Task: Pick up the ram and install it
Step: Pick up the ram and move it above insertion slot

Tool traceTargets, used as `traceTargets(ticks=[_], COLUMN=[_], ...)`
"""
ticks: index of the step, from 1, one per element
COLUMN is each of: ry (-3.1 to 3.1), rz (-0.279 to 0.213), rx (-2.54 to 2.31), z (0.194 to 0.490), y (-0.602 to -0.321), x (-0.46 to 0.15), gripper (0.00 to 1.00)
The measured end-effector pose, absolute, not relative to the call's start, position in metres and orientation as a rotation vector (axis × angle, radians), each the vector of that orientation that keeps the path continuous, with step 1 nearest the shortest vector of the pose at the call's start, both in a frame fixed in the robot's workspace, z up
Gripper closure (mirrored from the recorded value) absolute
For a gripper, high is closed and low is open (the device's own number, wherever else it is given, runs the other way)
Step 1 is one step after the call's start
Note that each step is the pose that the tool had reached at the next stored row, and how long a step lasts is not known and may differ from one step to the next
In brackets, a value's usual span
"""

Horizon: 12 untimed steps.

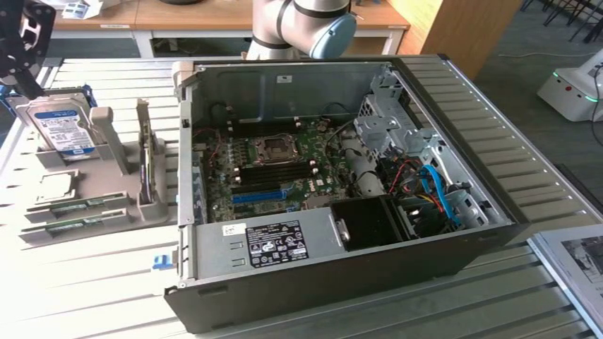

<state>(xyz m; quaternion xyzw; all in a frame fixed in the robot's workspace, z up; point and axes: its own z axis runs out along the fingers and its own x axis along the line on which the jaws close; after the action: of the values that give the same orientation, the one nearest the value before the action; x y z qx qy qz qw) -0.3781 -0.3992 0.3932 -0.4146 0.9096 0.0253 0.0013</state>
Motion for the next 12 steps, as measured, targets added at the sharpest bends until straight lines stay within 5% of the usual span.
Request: traceTargets(ticks=[12], ry=[2.735], rz=[0.080], rx=[-1.548], z=[0.3932], y=[-0.3992], x=[-0.3781], gripper=[0.86])
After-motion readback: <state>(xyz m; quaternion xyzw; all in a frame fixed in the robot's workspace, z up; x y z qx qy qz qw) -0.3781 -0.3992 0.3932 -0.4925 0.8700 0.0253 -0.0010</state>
